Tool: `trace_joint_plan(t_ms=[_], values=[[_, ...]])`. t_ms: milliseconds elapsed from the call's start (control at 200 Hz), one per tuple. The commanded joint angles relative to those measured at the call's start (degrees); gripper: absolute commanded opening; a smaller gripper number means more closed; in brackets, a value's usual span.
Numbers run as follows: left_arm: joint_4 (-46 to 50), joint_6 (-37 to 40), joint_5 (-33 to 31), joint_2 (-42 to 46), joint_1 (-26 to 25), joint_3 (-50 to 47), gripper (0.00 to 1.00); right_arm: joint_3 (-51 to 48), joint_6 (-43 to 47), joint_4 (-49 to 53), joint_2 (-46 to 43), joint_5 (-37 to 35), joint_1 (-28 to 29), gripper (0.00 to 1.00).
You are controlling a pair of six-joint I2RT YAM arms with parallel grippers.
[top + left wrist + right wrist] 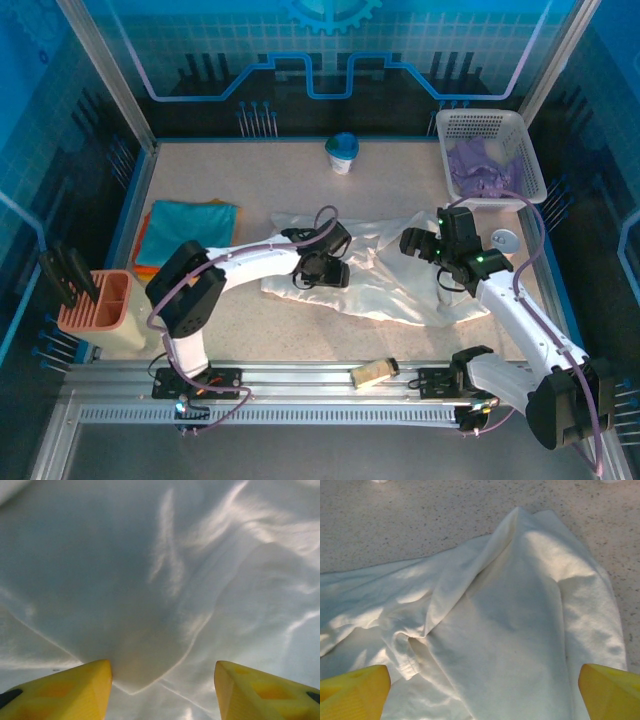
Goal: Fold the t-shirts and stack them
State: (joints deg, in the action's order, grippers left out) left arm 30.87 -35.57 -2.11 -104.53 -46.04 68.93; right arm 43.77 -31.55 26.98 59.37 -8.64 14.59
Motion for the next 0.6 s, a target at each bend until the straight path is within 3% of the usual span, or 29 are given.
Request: trace_joint_plan(t_ms=[0, 260, 595], values=[[6.9, 4.4, -7.2, -2.0, -0.7, 2.8, 0.57, -1.4, -0.4, -3.2, -1.1, 3.8, 0.0, 0.97], [9.1, 7.6, -12.9, -3.1, 0.0, 6.5, 0.40, -2.8, -1.0, -4.4, -3.7, 4.6, -0.3, 0.97], [8.3, 10.7, -12.0, -3.4, 1.4, 8.0, 0.07, -3.2, -0.5, -4.3, -6.0, 4.5, -1.4, 0.97]])
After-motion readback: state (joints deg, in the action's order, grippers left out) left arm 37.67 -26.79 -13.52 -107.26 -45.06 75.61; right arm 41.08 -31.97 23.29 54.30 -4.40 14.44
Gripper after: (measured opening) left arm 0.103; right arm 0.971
